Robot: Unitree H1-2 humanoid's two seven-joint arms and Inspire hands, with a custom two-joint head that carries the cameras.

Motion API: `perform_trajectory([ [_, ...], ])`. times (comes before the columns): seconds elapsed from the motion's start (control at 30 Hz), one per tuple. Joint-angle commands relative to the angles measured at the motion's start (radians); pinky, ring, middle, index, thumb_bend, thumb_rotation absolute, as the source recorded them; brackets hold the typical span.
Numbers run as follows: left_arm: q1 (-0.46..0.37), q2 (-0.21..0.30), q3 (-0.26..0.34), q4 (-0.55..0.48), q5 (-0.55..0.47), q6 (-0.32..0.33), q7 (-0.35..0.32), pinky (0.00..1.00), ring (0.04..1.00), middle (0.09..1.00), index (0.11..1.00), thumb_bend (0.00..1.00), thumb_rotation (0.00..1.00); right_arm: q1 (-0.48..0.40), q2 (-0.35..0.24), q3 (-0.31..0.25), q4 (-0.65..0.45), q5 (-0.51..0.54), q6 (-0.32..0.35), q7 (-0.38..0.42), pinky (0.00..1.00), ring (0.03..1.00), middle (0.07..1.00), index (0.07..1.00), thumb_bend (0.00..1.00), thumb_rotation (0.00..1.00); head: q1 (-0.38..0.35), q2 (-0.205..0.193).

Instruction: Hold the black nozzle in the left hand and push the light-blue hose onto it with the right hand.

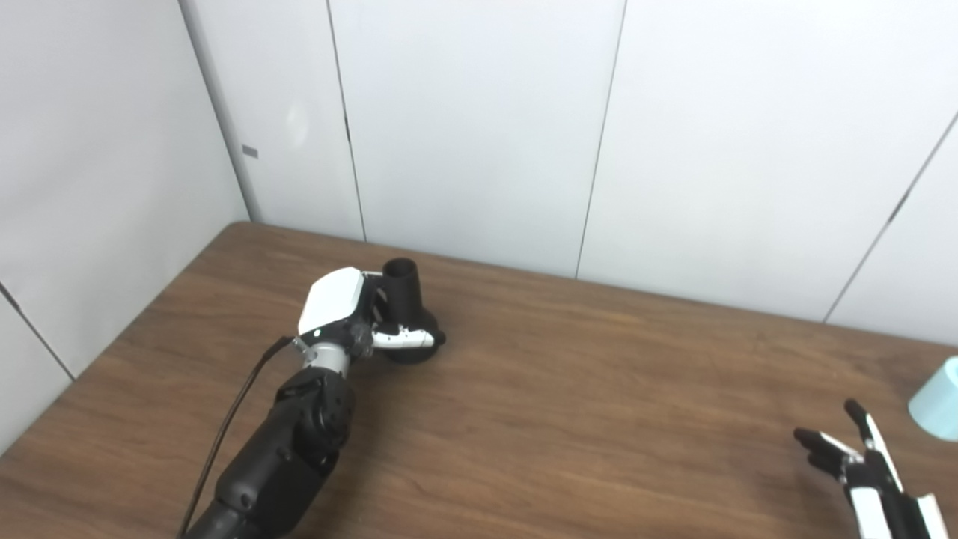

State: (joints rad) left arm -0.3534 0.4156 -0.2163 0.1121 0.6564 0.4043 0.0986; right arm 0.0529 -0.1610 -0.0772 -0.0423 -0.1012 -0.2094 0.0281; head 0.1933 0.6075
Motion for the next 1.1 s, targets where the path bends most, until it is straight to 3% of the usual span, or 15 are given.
perform_trajectory([
  [0.0,0.001,-0.005,0.005,-0.063,0.019,0.010,-0.010,0.40,0.403,0.457,0.538,0.50,0.00,0.054,0.030,0.013,0.058,0.001,-0.023,-0.017,0.78,0.796,0.745,0.955,0.46,1.00,-0.006,0.002],
  [0.07,0.023,-0.022,0.001,-0.108,0.025,0.018,-0.024,0.37,0.388,0.465,0.542,0.50,0.00,0.054,0.031,0.018,0.055,-0.006,-0.017,-0.018,0.78,0.794,0.743,0.951,0.47,1.00,-0.018,0.005],
  [0.17,0.060,-0.044,-0.030,-0.185,0.068,0.020,-0.041,0.39,0.425,0.453,0.526,0.50,0.00,0.056,0.033,0.026,0.050,-0.012,-0.007,-0.016,0.78,0.805,0.756,0.956,0.46,1.00,-0.039,-0.003],
  [0.3,0.102,-0.066,-0.076,-0.249,0.126,-0.007,-0.053,0.34,0.424,0.444,0.531,0.50,0.00,0.052,0.041,0.035,0.063,-0.019,-0.030,-0.021,0.77,0.811,0.755,0.956,0.44,1.00,-0.076,-0.003],
  [0.5,0.146,-0.102,-0.135,-0.292,0.189,-0.064,-0.067,0.31,0.409,0.429,0.524,0.50,0.00,0.051,0.065,0.048,0.056,-0.073,-0.006,-0.053,0.77,0.807,0.741,0.935,0.49,1.00,-0.129,-0.005],
  [0.7,0.179,-0.145,-0.185,-0.304,0.240,-0.092,-0.091,0.36,0.417,0.446,0.517,0.50,0.00,0.048,0.099,0.065,0.049,-0.110,0.013,-0.075,0.74,0.778,0.738,0.916,0.51,1.00,-0.198,-0.001],
  [0.9,0.203,-0.175,-0.203,-0.302,0.270,-0.112,-0.114,0.42,0.457,0.493,0.485,0.51,0.00,0.049,0.132,0.080,0.030,-0.134,0.037,-0.087,0.72,0.751,0.731,0.904,0.43,1.00,-0.263,0.003],
  [1.0,0.217,-0.188,-0.208,-0.304,0.277,-0.126,-0.112,0.44,0.468,0.495,0.480,0.51,0.00,0.049,0.142,0.083,0.026,-0.142,0.041,-0.090,0.71,0.759,0.750,0.907,0.47,0.87,-0.294,0.006],
  [1.07,0.225,-0.196,-0.215,-0.306,0.288,-0.127,-0.115,0.43,0.465,0.489,0.486,0.51,0.00,0.049,0.147,0.085,0.024,-0.143,0.033,-0.091,0.67,0.758,0.764,0.905,0.47,0.69,-0.324,0.006],
])
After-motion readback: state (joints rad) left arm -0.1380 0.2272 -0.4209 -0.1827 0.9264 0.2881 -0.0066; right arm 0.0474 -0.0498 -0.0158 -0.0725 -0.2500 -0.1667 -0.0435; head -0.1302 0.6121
